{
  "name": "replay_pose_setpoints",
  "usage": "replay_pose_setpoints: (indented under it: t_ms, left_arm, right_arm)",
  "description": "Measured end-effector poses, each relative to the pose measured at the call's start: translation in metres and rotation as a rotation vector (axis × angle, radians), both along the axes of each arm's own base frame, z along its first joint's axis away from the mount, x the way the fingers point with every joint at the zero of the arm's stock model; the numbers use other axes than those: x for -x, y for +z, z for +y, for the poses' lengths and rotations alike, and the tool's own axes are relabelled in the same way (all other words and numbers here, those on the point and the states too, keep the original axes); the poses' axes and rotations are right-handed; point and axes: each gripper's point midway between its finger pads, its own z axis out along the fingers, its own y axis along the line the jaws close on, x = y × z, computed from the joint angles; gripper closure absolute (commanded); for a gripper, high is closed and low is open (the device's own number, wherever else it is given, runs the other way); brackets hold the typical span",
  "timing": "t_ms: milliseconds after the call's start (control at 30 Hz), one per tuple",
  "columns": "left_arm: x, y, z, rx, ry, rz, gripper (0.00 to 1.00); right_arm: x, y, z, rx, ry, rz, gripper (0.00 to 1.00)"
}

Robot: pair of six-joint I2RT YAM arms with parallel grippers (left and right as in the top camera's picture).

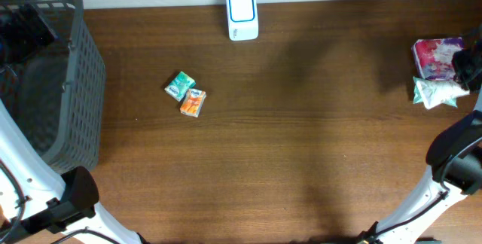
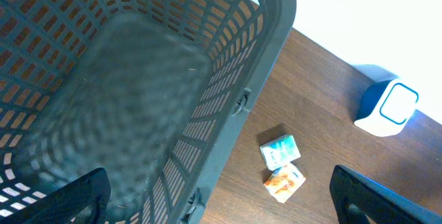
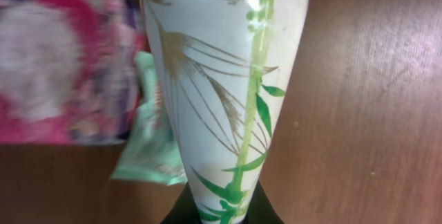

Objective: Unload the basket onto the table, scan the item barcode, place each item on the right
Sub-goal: 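Carry the white tube to the far right and set it down, then reach the right gripper to the orange packet and grasp it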

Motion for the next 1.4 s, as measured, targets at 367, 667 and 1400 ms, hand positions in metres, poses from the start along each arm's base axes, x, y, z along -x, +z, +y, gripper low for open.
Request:
replay_pose_setpoints:
  t_ms: [367,667,1400]
  left_arm:
    - [0.0,0.0,0.0,0.0,0.0,0.0,0.01]
    - [0.0,0.0,0.0,0.0,0.0,0.0,0.01]
    - [0.0,0.0,0.0,0.0,0.0,0.0,0.01]
  right_arm:
    - [0.029,-0.079,-0.015,-0.018,-0.019,0.114,0.01]
    - [-0.055,0.045,0.089,-0.114,0.545,-0.245,0.01]
    - [-0.056,-0.102,0.674,-0.856,1.305,-0.296,0.46]
